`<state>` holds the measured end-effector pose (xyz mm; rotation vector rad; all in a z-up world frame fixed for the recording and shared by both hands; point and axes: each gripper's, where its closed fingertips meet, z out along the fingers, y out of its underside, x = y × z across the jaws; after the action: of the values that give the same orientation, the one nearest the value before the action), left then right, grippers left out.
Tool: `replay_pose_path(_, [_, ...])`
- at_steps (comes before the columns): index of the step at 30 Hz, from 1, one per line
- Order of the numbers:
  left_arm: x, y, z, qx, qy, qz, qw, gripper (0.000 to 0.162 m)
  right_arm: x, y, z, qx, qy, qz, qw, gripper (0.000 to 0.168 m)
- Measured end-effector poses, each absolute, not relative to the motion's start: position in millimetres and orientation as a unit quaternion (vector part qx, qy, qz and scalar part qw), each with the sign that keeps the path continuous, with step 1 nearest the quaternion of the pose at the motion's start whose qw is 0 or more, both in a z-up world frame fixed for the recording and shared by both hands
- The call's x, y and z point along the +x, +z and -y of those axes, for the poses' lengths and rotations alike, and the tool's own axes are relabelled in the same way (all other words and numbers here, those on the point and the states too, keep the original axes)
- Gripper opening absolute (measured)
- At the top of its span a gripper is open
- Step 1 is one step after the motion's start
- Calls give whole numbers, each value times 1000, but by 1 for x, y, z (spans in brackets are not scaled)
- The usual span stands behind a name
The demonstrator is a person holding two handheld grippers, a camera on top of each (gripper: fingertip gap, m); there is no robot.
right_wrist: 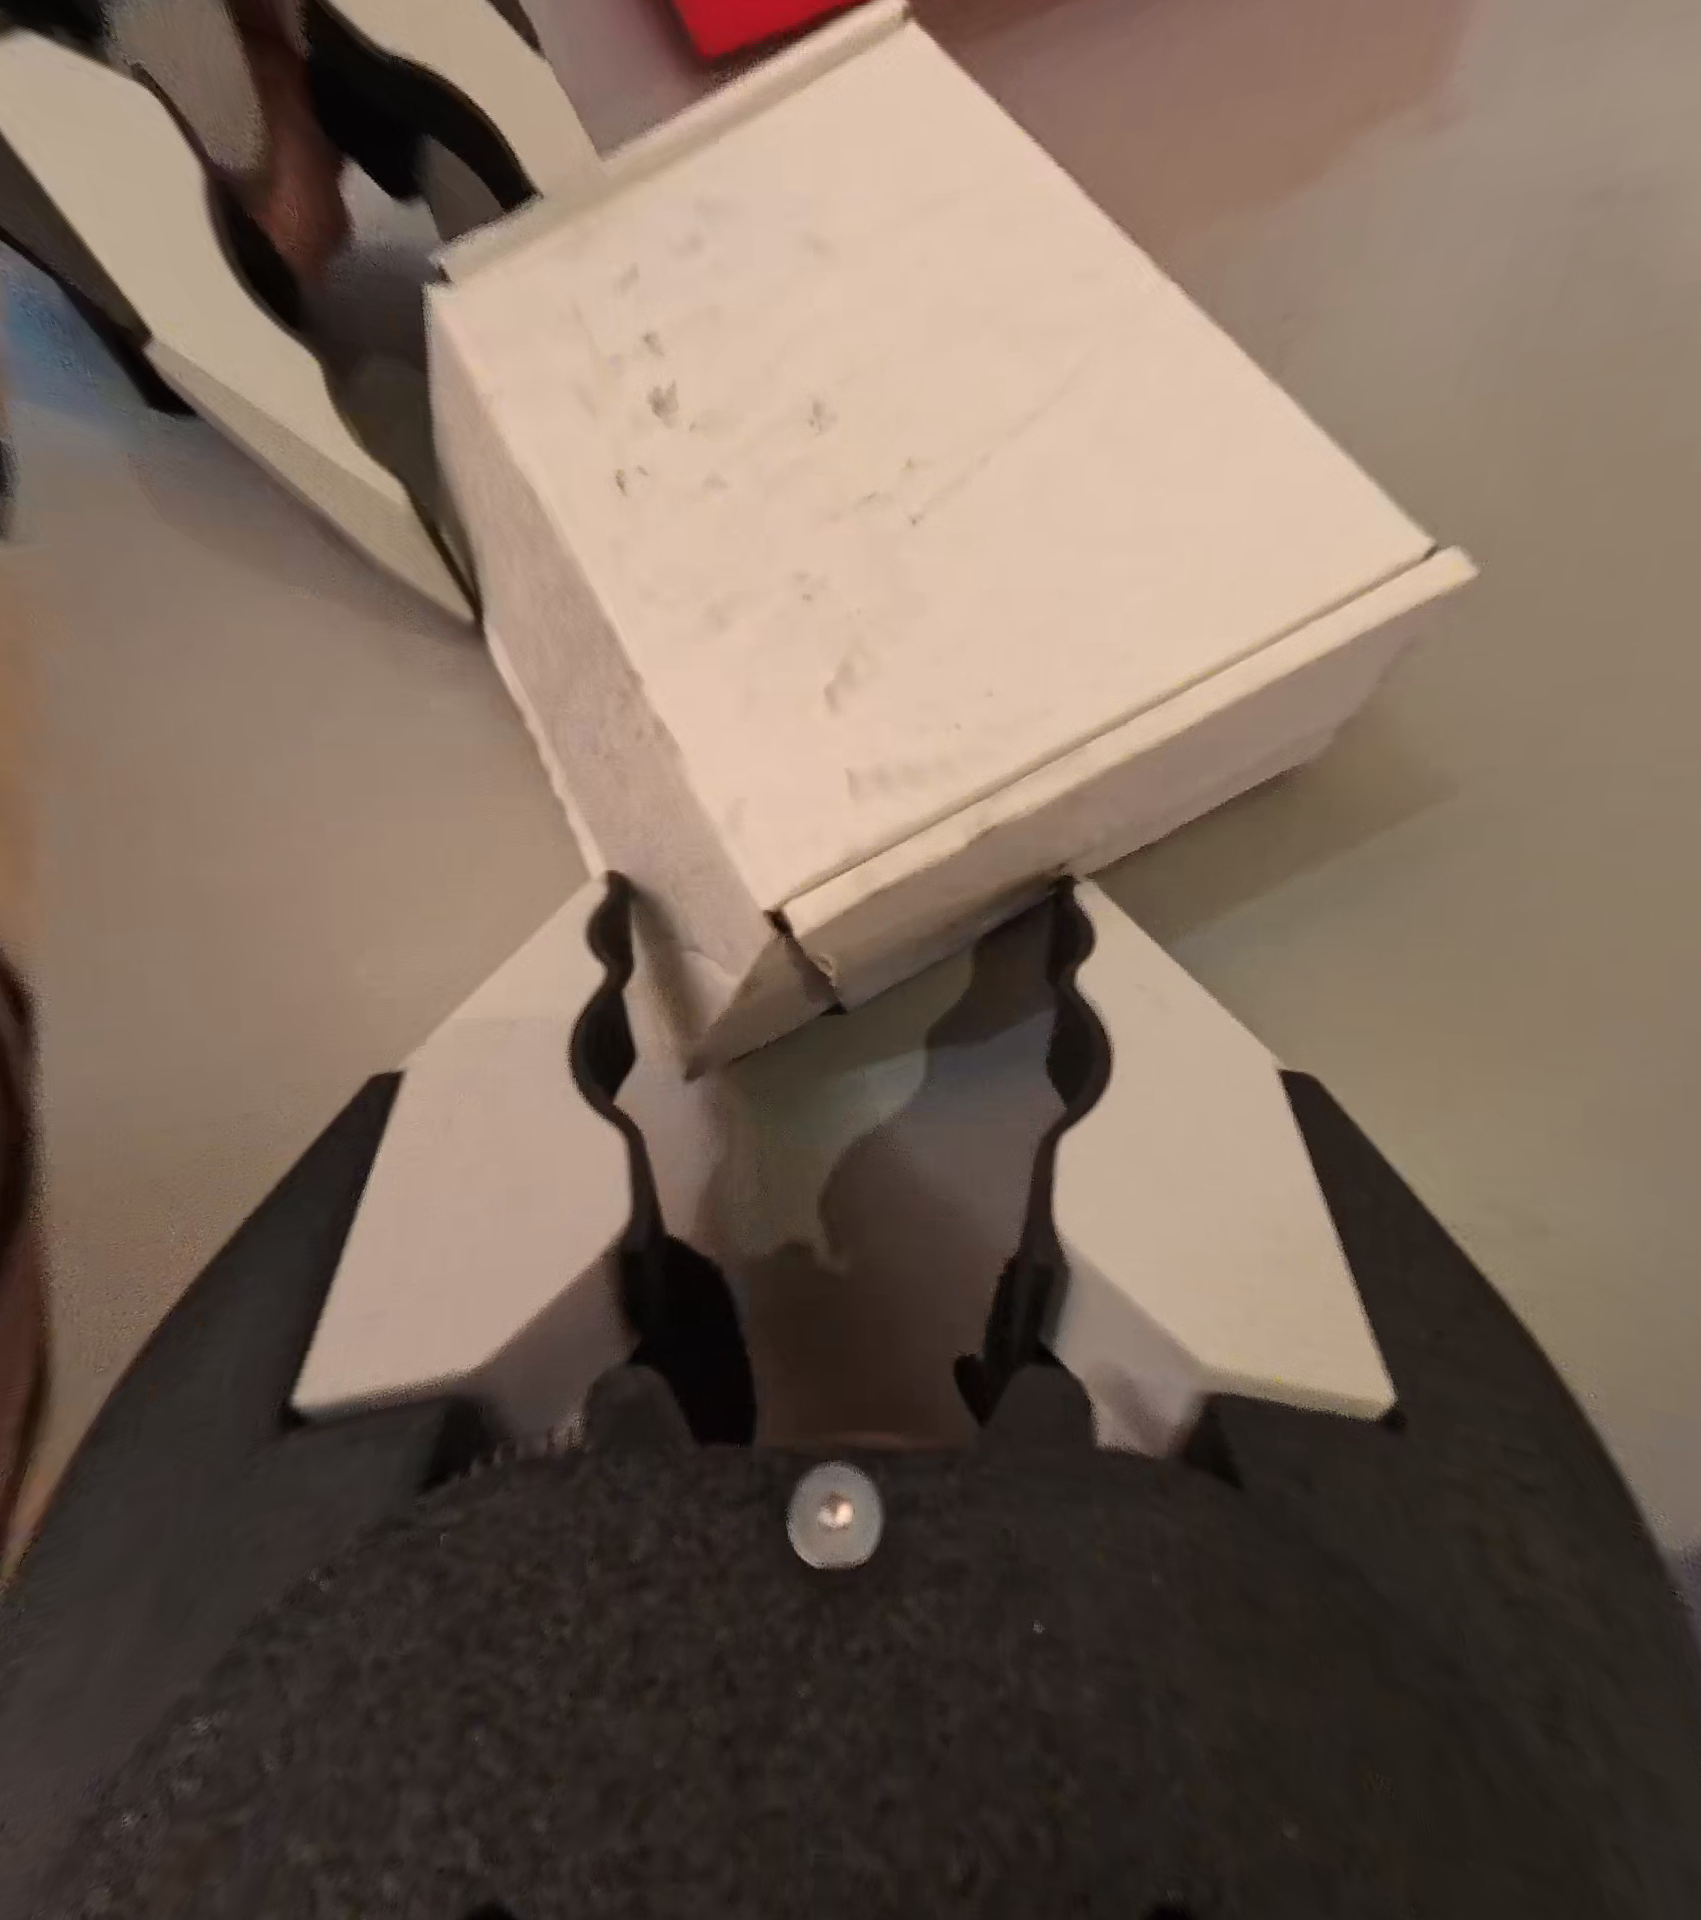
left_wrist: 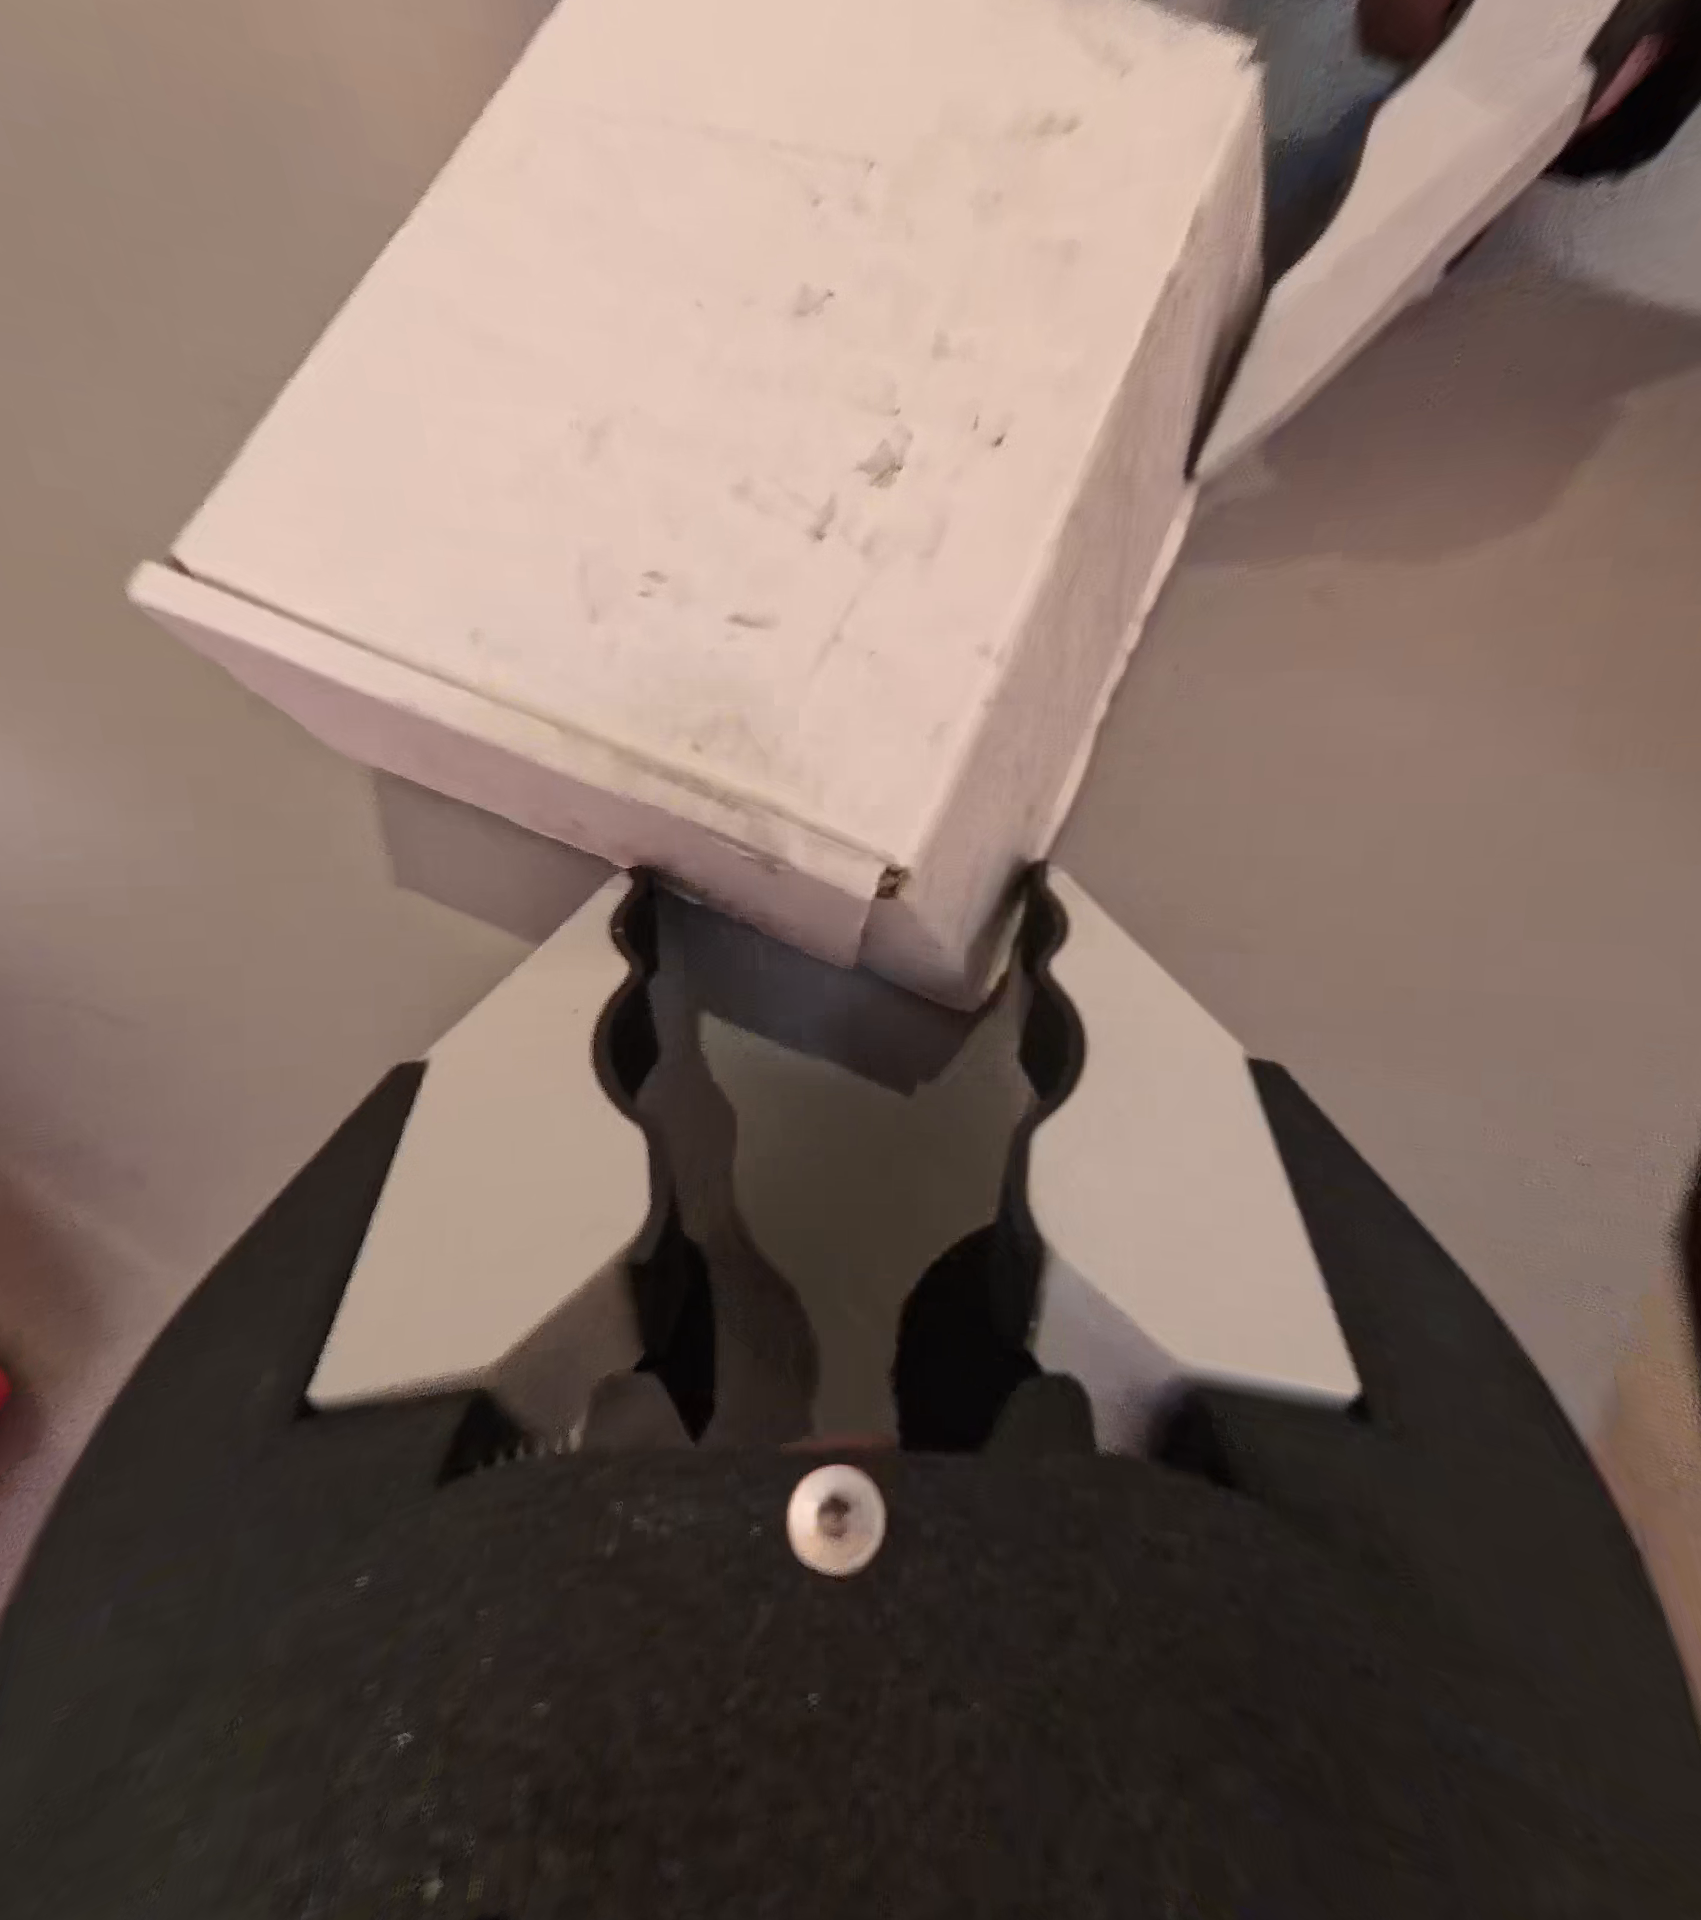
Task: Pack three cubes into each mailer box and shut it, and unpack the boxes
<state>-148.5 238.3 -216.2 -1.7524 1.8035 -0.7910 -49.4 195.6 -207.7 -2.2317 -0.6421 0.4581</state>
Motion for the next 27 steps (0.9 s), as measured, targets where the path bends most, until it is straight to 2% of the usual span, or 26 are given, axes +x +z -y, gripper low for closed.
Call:
replay_pose_path(2, [-148, -217, -244, -644, -262, -669, 263, 60, -45, -210, -201, -881, 137, 256, 373, 70])
replay_pose_path(4, [-147, -217, -248, -649, -259, -665, 263, 57, -43, -211, -204, -888, 121, 252, 365, 67])
replay_pose_path(15, [-153, -217, -247, -641, -271, -674, 249, 56, -46, -213, -195, -882, 108, 295, 351, 64])
replay_pose_path(20, [-148, -214, -256, -626, -208, -689, 298, 47, -40, -214, -203, -890, 55, 307, 333, 53])
replay_pose_path(27, [-146, -214, -262, -635, -199, -680, 307, 47, -36, -214, -209, -895, 39, 292, 335, 53])
